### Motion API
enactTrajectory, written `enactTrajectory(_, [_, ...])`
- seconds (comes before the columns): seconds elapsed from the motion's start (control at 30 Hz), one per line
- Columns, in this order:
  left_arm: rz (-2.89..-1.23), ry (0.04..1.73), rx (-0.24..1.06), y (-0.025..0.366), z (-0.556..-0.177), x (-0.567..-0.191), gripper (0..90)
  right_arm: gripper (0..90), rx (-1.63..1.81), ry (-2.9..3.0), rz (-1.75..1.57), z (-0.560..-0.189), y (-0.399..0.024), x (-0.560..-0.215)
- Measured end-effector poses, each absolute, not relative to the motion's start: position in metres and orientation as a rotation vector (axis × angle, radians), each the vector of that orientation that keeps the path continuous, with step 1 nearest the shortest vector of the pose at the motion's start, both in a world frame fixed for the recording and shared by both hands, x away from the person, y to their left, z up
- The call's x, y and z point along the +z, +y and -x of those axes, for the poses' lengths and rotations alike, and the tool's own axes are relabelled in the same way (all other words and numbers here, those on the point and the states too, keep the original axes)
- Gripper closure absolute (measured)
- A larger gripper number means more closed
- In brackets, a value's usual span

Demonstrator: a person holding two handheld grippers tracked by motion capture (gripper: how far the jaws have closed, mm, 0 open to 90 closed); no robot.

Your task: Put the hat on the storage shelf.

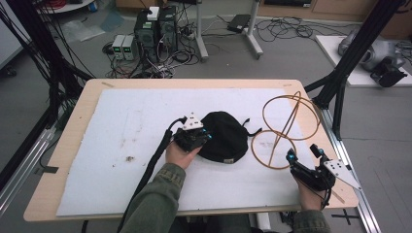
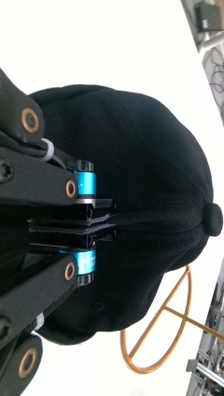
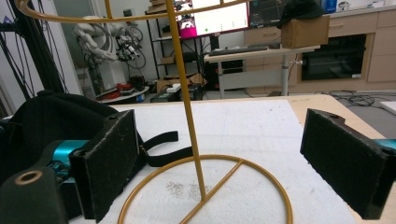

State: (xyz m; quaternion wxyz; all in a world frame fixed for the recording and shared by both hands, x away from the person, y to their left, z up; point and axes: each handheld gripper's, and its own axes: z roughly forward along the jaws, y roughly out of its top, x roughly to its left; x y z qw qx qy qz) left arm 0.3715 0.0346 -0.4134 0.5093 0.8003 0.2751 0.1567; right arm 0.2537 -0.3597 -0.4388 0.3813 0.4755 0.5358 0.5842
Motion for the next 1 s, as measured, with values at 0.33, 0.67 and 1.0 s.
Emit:
enactTrajectory(0.33, [-1.894,0.622,0.441,0.034,-0.363,-0.409,88.4,10.4,1.494,1.367,-1.219,-0.252,-0.361,-0.439])
enactTrajectory(0.67, [-1.743,0.595,0.458,0.047,-0.356,-0.389,88.3,10.4,1.491,1.363,-1.219,-0.251,-0.362,-0.439])
enactTrajectory(1.0, [-1.622,0.578,0.471,0.057,-0.349,-0.375,88.2,10.5,1.487,1.366,-1.217,-0.250,-0.362,-0.439])
